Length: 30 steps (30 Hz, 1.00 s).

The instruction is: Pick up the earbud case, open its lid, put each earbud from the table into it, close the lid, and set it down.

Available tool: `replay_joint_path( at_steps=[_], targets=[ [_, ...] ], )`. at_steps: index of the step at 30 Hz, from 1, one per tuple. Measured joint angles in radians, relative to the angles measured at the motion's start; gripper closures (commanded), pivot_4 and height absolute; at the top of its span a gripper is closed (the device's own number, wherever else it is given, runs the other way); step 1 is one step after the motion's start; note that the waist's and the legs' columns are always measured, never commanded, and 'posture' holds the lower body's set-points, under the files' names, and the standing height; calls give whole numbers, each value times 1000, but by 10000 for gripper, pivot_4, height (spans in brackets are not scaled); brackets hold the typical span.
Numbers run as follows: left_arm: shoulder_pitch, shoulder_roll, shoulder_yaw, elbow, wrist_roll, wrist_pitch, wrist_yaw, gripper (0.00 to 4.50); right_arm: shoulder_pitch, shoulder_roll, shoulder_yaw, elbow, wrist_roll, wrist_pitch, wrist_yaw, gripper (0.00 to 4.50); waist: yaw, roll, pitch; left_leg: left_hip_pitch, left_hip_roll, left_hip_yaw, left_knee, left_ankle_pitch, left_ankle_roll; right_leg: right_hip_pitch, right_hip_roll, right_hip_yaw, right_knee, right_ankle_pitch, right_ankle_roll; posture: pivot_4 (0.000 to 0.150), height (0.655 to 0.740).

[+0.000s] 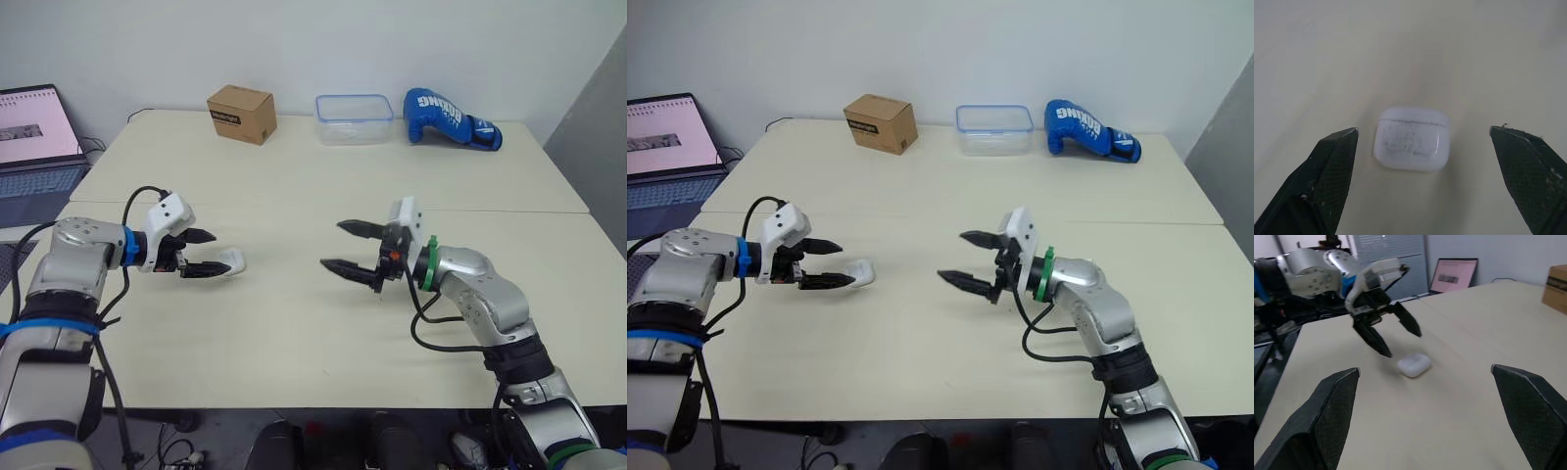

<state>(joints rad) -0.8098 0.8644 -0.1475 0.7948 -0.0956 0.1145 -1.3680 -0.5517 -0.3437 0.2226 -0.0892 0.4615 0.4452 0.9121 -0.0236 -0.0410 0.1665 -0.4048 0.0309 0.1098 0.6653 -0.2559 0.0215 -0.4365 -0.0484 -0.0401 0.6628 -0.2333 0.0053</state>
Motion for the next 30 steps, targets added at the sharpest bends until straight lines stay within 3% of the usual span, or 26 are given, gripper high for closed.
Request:
replay_joint_path(
  at_steps=[6, 14, 17, 21, 27, 30],
  targets=[
    [-114, -77, -43, 237, 102, -150, -2, 197, -17, 9, 44, -42, -11, 21, 15, 0, -2, 0, 0, -7, 1, -2, 4, 0, 0, -5, 0, -2, 1, 0, 0, 1500, 7400],
    [-161, -108, -43, 374, 184, -220, 54, 197, -19, -13, 23, -66, -11, 43, -4, 0, -2, 0, 0, -10, 1, -5, 10, 0, 0, -5, 0, -5, 2, 0, 0, 1500, 7400],
    [-167, -115, -39, 391, 189, -234, 62, 5947, -18, -27, 3, -69, -9, 56, -14, 0, -2, 0, 0, -10, 1, -7, 11, 0, 1, -4, 0, -6, 3, 0, 0, 1500, 7400],
    [-167, -124, -22, 396, 189, -235, 48, 17220, -17, -34, -24, -70, -7, 69, -27, 0, -2, 0, 0, -11, 1, -9, 12, 0, 1, -3, 0, -8, 3, 0, 0, 1500, 7400],
    [-154, -173, -1, 320, 176, -312, 36, 17223, -54, 4, -157, -47, 37, 154, -158, 0, 7, 0, 0, -14, 0, -12, 13, 0, 0, -3, -2, -10, 3, 0, 0, 1500, 7400],
    [-143, -239, 29, 208, 165, -493, 153, 17223, -105, 42, -230, -26, 71, 260, -276, 0, 17, 0, 0, -14, 0, -12, 13, 0, 0, -3, -3, -10, 3, 1, 0, 1500, 7400]
  ],
)
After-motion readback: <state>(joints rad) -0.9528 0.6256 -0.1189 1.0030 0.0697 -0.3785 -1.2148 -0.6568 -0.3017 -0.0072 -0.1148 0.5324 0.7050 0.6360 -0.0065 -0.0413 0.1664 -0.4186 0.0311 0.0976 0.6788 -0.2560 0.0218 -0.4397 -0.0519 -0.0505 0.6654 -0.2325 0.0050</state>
